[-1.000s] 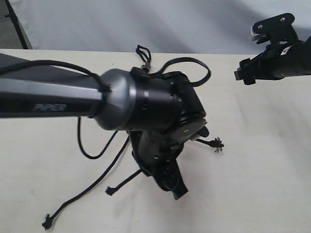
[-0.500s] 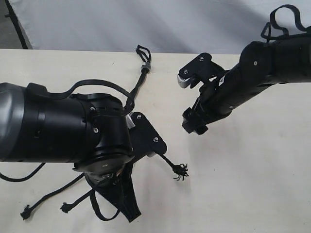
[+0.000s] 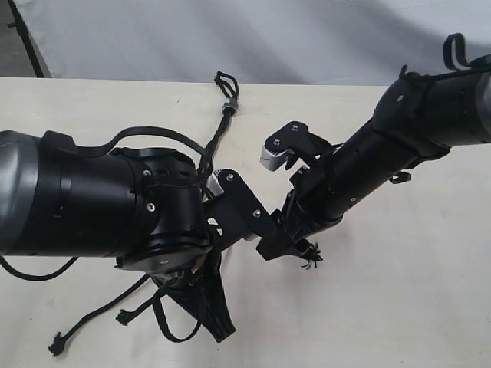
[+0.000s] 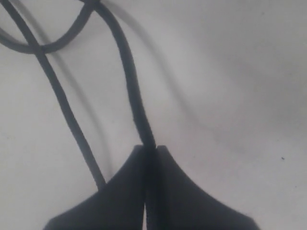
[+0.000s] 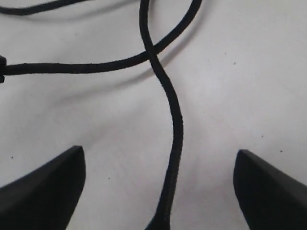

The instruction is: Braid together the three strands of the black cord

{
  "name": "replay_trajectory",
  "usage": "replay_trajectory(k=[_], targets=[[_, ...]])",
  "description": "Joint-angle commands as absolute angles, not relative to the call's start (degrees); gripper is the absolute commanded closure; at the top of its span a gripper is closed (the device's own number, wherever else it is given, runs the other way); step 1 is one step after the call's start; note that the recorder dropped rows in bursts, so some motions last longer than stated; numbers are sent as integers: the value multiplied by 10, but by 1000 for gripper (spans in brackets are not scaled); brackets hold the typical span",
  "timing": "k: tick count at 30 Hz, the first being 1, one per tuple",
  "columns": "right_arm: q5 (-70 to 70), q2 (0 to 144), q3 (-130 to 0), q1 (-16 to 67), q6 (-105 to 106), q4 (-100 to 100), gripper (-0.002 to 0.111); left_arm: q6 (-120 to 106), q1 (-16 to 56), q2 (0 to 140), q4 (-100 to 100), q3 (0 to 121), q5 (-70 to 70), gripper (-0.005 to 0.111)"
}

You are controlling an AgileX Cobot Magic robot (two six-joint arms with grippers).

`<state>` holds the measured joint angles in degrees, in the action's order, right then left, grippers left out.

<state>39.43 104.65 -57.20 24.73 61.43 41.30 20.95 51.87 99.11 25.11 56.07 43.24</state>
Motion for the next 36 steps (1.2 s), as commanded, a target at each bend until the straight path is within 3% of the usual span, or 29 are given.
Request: replay_trajectory(k=[1, 3, 8, 13, 36], targets=[[393, 1079, -576, 248, 647, 415, 34, 215, 519, 985, 263, 557, 425, 103], [393, 1086, -586, 248, 647, 407, 48, 215, 519, 985, 263, 557, 425, 103], [370, 1087, -593, 248, 646, 386, 109, 215, 519, 985, 263, 557, 425, 103], [327, 1087, -593, 248, 603, 300, 108, 215, 519, 981, 237, 557, 439, 103], [293, 1087, -593, 248, 608, 296, 108, 197, 574, 920, 129, 497, 477, 103]])
